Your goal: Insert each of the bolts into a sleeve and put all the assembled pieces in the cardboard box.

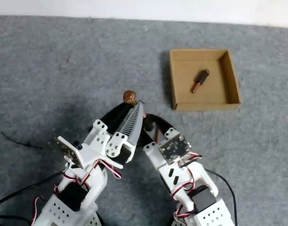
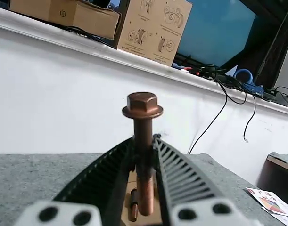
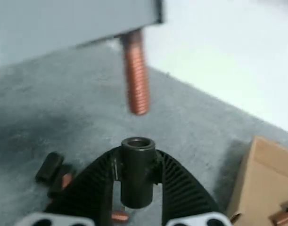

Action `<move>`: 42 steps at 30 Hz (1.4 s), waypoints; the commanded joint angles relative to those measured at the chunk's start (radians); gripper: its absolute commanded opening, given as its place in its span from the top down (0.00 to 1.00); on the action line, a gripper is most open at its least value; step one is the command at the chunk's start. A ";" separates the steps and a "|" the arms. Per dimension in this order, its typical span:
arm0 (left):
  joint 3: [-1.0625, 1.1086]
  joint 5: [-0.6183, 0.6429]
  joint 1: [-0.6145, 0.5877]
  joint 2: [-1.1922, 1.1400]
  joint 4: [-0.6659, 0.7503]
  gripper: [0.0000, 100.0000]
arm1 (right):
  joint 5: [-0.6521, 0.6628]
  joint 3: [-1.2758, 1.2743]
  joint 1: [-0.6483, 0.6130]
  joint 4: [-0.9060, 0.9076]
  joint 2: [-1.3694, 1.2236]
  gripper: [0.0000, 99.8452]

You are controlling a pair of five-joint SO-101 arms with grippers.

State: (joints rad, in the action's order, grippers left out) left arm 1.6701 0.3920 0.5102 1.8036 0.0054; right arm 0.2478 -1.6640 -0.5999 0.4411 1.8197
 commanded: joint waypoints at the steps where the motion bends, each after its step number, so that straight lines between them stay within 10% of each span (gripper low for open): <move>1: -0.024 0.006 0.008 0.016 -0.002 0.99 | 0.014 0.071 -0.025 0.036 0.018 1.00; 42: 0.025 0.005 0.079 0.013 -0.009 0.99 | 0.012 0.295 -0.027 0.036 0.018 1.00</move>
State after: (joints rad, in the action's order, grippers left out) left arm 1.6747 0.3920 0.5685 1.8052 -0.0038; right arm 0.2509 -1.4492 -0.6168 0.4780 1.8197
